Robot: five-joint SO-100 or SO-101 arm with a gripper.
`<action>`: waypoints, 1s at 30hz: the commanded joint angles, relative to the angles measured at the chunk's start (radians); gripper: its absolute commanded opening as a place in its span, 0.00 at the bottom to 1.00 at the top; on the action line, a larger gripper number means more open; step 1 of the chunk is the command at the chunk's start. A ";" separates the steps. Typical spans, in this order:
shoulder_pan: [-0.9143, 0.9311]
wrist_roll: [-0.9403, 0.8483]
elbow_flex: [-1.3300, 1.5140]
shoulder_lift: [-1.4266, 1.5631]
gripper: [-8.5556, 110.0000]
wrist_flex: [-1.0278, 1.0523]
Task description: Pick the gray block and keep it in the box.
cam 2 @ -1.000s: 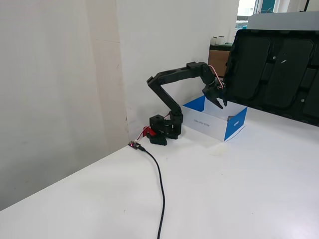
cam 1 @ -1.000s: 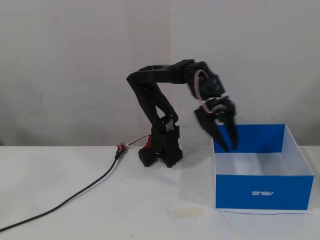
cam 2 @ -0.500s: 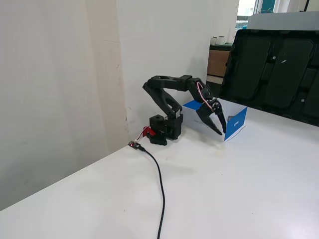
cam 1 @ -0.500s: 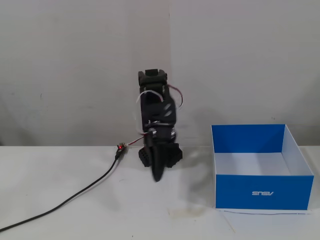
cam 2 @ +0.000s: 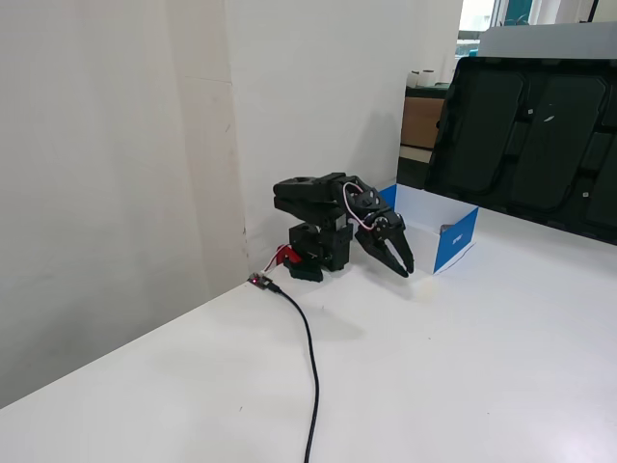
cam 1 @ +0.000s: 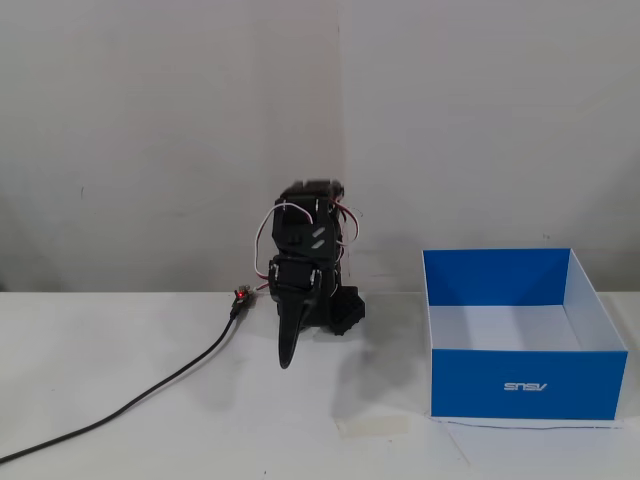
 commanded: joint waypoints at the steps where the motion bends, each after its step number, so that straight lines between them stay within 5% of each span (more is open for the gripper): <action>1: 0.006 0.008 0.080 0.247 0.07 0.086; 30: 0.009 0.032 0.176 0.324 0.09 0.201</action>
